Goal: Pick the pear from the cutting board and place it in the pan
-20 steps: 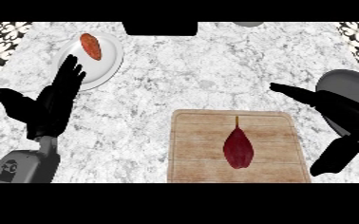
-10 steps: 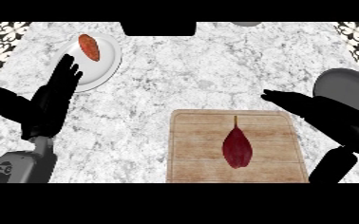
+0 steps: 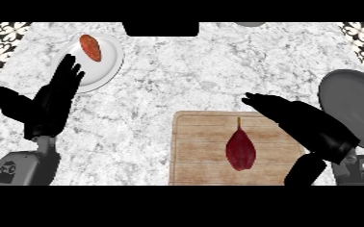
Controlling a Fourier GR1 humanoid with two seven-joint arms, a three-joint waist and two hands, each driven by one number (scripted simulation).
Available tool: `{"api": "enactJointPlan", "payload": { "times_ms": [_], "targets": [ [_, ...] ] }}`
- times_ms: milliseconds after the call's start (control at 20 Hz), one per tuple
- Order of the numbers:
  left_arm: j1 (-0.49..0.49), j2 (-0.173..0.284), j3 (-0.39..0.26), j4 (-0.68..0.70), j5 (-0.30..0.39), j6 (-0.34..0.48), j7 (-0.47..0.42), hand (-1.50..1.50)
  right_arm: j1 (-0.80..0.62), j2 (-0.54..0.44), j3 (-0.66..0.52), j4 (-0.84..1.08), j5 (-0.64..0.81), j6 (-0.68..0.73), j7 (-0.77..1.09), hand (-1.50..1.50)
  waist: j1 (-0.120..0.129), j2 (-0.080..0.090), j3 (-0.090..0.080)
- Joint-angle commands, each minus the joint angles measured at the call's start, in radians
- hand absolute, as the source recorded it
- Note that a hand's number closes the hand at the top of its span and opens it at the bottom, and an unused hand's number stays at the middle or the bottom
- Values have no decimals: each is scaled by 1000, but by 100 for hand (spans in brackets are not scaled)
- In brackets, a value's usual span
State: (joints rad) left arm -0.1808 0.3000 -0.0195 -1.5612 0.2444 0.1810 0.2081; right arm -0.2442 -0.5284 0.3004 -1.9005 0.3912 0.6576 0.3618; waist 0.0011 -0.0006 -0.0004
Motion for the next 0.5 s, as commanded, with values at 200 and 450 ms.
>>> {"api": "enactJointPlan", "payload": {
  "times_ms": [200, 450],
  "targets": [
    [-1, 29, 72, -53, 7, -64, 47, 0, -23, 108, 16, 35, 107, 58, 85, -150, 2, 0, 0],
    [40, -43, 44, -64, -45, -62, 34, 0, -24, 118, -55, 113, 166, 77, -25, -150, 2, 0, 0]
  ]
}}
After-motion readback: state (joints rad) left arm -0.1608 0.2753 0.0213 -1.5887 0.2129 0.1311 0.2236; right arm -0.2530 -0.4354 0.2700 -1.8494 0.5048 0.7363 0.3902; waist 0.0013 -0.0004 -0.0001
